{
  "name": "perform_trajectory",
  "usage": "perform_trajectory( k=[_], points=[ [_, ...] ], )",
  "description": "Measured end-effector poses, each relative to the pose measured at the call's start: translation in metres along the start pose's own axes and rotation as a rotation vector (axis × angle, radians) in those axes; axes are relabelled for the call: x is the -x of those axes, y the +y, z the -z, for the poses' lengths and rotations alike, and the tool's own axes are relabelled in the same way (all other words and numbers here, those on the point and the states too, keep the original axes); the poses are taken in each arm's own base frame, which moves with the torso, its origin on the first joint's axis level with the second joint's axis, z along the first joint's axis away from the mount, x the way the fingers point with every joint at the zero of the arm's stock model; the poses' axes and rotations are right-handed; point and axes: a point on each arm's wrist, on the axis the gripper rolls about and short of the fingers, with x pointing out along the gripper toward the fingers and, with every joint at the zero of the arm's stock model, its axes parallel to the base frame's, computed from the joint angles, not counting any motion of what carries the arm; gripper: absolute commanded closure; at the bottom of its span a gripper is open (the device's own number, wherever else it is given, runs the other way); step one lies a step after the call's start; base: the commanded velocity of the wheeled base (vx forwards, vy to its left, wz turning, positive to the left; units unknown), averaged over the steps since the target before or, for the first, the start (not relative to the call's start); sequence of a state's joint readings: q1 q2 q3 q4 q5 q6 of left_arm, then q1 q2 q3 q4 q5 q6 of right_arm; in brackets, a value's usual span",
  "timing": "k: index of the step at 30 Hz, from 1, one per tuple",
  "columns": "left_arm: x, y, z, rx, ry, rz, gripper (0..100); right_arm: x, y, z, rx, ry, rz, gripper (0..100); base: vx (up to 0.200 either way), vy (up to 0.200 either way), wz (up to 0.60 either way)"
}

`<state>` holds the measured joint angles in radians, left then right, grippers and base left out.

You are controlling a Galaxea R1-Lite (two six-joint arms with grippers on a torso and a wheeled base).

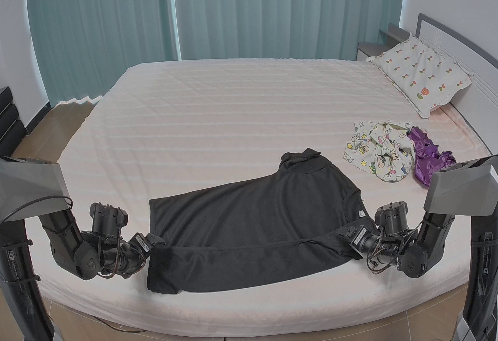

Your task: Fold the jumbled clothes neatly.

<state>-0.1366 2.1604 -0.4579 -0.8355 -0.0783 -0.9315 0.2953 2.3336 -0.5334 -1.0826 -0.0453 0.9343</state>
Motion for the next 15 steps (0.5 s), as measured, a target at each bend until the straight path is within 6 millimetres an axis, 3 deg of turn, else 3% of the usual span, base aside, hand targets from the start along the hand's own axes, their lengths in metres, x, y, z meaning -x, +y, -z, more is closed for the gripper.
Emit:
perform_trajectory(
  k=[8, 15],
  points=[
    [-0.0009, -0.0022, -0.0017, 0.005, -0.006, 0.008, 0, 0.0034, 0.0015, -0.0022, 0.000, -0.004, -0.003, 0, -0.200, 0.000, 0.00],
    [-0.0008, -0.0050, -0.0040, 0.003, -0.030, 0.042, 0, 0.0058, 0.0036, -0.0046, -0.005, -0.011, -0.012, 0, 0.000, 0.000, 0.00]
  ],
)
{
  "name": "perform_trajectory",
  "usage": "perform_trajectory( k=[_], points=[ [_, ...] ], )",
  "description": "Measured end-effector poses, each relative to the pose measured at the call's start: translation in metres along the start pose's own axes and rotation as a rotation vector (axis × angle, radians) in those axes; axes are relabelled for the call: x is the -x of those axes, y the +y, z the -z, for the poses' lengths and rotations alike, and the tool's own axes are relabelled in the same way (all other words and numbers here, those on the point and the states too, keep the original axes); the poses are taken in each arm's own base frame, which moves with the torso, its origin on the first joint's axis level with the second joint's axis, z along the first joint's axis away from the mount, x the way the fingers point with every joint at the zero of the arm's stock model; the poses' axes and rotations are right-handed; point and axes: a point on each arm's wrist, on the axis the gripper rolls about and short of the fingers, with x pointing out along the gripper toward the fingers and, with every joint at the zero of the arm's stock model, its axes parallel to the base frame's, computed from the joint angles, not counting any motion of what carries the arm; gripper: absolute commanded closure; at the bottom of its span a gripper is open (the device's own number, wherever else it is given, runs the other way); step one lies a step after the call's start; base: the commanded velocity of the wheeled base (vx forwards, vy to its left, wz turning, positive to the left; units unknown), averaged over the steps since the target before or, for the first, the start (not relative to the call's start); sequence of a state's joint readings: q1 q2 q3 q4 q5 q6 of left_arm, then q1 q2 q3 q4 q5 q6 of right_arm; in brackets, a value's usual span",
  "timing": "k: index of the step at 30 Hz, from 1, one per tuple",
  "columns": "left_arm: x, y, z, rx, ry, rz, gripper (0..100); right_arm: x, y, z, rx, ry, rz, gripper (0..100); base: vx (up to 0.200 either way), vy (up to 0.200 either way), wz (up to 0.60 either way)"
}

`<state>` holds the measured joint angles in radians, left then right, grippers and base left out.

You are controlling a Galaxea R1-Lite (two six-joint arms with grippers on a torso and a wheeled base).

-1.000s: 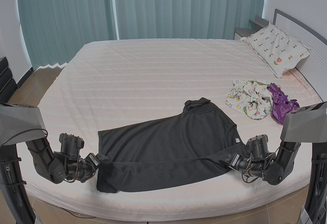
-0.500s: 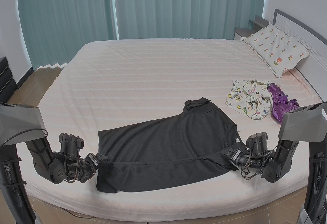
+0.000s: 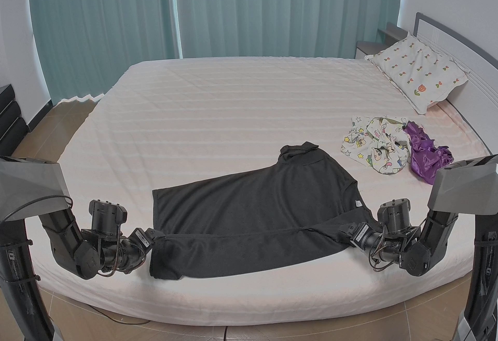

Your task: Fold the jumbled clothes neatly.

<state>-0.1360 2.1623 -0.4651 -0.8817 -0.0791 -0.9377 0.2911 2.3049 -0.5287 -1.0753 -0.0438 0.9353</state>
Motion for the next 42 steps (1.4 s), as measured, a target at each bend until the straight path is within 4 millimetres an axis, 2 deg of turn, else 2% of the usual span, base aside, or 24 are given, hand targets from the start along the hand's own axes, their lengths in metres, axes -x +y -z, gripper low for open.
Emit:
perform_trajectory(
  k=[8, 17, 23, 35, 36, 42],
  points=[
    [-0.001, -0.001, -0.002, -0.006, -0.076, 0.083, 0, -0.002, 0.004, -0.007, -0.009, -0.012, -0.016, 0, 0.000, 0.000, 0.00],
    [0.004, 0.010, 0.007, -0.007, -0.093, 0.135, 0, -0.014, 0.013, -0.020, -0.062, 0.019, 0.022, 0, 0.000, 0.000, 0.00],
    [0.005, 0.015, 0.010, 0.008, -0.087, 0.130, 0, -0.014, 0.021, -0.016, -0.176, 0.028, 0.009, 0, 0.000, 0.000, 0.00],
    [0.006, 0.020, 0.011, 0.046, -0.081, 0.115, 0, -0.016, 0.018, -0.019, -0.173, 0.012, 0.031, 0, 0.000, 0.000, 0.00],
    [0.006, 0.020, 0.011, 0.054, -0.082, 0.116, 0, -0.017, 0.018, -0.019, -0.173, 0.011, 0.032, 100, 0.000, 0.000, 0.00],
    [0.008, 0.020, 0.010, 0.084, -0.085, 0.115, 0, -0.022, 0.012, -0.019, -0.148, -0.029, 0.078, 100, 0.000, 0.000, 0.00]
  ],
)
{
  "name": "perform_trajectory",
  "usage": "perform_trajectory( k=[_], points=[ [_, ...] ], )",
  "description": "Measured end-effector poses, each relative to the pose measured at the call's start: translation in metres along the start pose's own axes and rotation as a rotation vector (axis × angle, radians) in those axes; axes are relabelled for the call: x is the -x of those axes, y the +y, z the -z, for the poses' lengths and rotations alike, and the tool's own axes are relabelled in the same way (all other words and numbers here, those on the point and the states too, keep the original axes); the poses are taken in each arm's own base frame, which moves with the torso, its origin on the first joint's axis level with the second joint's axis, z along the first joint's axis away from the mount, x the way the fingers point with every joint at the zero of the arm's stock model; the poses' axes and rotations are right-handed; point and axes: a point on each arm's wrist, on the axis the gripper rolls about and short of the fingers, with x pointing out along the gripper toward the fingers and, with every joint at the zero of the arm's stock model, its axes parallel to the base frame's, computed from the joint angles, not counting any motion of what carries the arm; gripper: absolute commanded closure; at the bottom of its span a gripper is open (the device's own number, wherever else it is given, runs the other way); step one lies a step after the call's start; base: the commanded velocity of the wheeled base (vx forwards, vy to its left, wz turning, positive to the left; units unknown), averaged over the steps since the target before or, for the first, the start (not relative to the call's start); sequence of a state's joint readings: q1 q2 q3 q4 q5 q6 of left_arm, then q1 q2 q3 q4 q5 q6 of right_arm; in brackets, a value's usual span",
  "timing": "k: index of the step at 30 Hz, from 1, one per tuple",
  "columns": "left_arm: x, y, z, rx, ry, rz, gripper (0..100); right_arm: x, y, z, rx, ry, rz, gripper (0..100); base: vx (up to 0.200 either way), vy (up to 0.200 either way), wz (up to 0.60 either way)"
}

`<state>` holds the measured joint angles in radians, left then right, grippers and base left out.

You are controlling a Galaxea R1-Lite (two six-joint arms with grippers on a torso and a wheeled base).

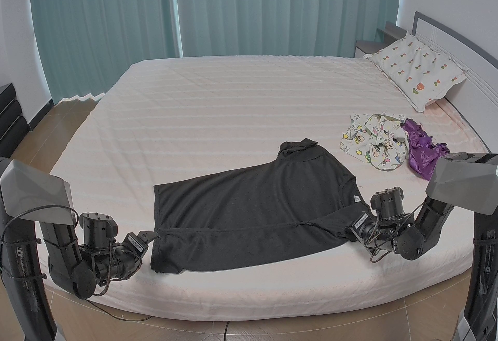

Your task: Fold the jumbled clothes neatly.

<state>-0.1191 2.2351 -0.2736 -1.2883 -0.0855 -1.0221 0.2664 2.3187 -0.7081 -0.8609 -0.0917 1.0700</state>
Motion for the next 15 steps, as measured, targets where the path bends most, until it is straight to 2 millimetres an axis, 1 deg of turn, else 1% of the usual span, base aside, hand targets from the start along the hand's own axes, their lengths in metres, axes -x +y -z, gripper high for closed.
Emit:
perform_trajectory(
  k=[4, 8, 15],
  points=[
    [0.003, 0.001, 0.001, 0.001, 0.004, -0.004, 0, -0.002, -0.005, -0.002, 0.028, -0.018, 0.018, 100, 0.000, 0.000, 0.00],
    [0.004, 0.001, 0.001, 0.001, 0.004, -0.002, 0, 0.001, -0.008, -0.002, 0.025, -0.019, 0.022, 100, 0.000, 0.000, 0.00],
    [0.003, -0.001, 0.000, -0.002, 0.000, 0.004, 0, 0.011, -0.003, -0.005, 0.022, -0.027, -0.009, 100, 0.000, 0.000, 0.00]
  ],
)
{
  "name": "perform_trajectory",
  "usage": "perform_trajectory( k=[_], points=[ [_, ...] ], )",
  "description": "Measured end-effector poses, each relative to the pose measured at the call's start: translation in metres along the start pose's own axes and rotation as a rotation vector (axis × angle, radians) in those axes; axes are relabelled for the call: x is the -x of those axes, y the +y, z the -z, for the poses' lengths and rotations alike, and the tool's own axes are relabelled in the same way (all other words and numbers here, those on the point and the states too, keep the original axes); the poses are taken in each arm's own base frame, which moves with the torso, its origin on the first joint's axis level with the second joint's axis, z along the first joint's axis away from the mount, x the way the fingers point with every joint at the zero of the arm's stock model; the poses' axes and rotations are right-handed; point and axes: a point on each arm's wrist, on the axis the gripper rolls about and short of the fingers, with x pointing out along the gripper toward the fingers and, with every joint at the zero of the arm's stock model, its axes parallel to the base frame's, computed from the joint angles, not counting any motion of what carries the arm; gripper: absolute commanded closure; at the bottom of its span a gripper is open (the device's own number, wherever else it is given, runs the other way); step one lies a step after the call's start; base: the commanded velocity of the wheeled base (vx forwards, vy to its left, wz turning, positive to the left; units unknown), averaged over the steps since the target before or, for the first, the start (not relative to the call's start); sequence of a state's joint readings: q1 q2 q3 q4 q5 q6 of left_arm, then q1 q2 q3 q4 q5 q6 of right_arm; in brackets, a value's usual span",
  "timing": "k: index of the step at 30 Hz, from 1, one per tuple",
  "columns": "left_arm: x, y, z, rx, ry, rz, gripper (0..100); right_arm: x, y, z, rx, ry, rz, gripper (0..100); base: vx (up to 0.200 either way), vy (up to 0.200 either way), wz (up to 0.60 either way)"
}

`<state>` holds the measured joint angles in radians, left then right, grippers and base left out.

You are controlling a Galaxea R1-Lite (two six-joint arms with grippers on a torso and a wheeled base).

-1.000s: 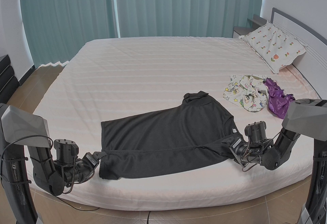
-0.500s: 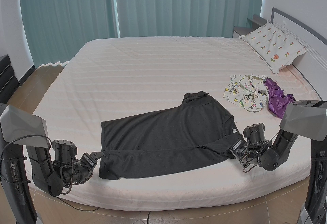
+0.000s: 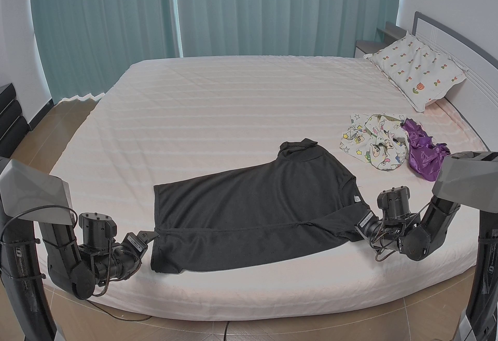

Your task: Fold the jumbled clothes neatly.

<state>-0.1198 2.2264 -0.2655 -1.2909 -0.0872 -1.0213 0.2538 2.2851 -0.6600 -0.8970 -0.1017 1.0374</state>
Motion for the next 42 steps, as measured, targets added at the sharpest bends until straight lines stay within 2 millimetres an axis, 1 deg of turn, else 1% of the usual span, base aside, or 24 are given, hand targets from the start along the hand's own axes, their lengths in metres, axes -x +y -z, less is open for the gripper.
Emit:
perform_trajectory(
  k=[5, 6, 11, 15, 21, 30, 36, 42],
  points=[
    [0.000, 0.000, 0.000, 0.000, 0.000, 0.001, 0, 0.009, 0.003, -0.007, -0.009, -0.017, -0.021, 100, 0.000, 0.000, 0.00],
    [0.000, 0.000, 0.000, 0.000, -0.001, 0.001, 0, 0.010, 0.002, -0.008, -0.011, -0.019, -0.020, 0, 0.000, 0.000, 0.00],
    [0.000, 0.000, 0.000, -0.001, -0.001, 0.001, 0, 0.015, -0.002, -0.015, -0.019, -0.018, -0.023, 0, 0.000, 0.000, 0.00],
    [0.000, 0.000, 0.000, -0.001, -0.001, 0.001, 0, 0.016, -0.006, -0.022, -0.034, 0.037, -0.056, 0, 0.000, 0.000, 0.00],
    [0.000, 0.000, 0.000, -0.003, -0.002, 0.001, 0, 0.012, -0.016, -0.034, -0.058, 0.050, -0.058, 0, 0.000, 0.000, 0.00],
    [-0.001, -0.001, 0.000, -0.005, -0.003, 0.002, 0, -0.002, -0.017, -0.032, -0.028, 0.010, -0.120, 0, 0.000, 0.000, 0.00],
    [-0.001, -0.001, -0.001, -0.004, -0.004, 0.003, 0, -0.010, -0.023, -0.028, -0.010, 0.017, -0.098, 0, 0.000, 0.000, 0.00],
    [-0.001, 0.000, 0.000, -0.004, -0.003, 0.002, 0, -0.014, -0.026, -0.027, -0.010, 0.020, -0.088, 0, 0.000, 0.000, 0.00]
  ],
)
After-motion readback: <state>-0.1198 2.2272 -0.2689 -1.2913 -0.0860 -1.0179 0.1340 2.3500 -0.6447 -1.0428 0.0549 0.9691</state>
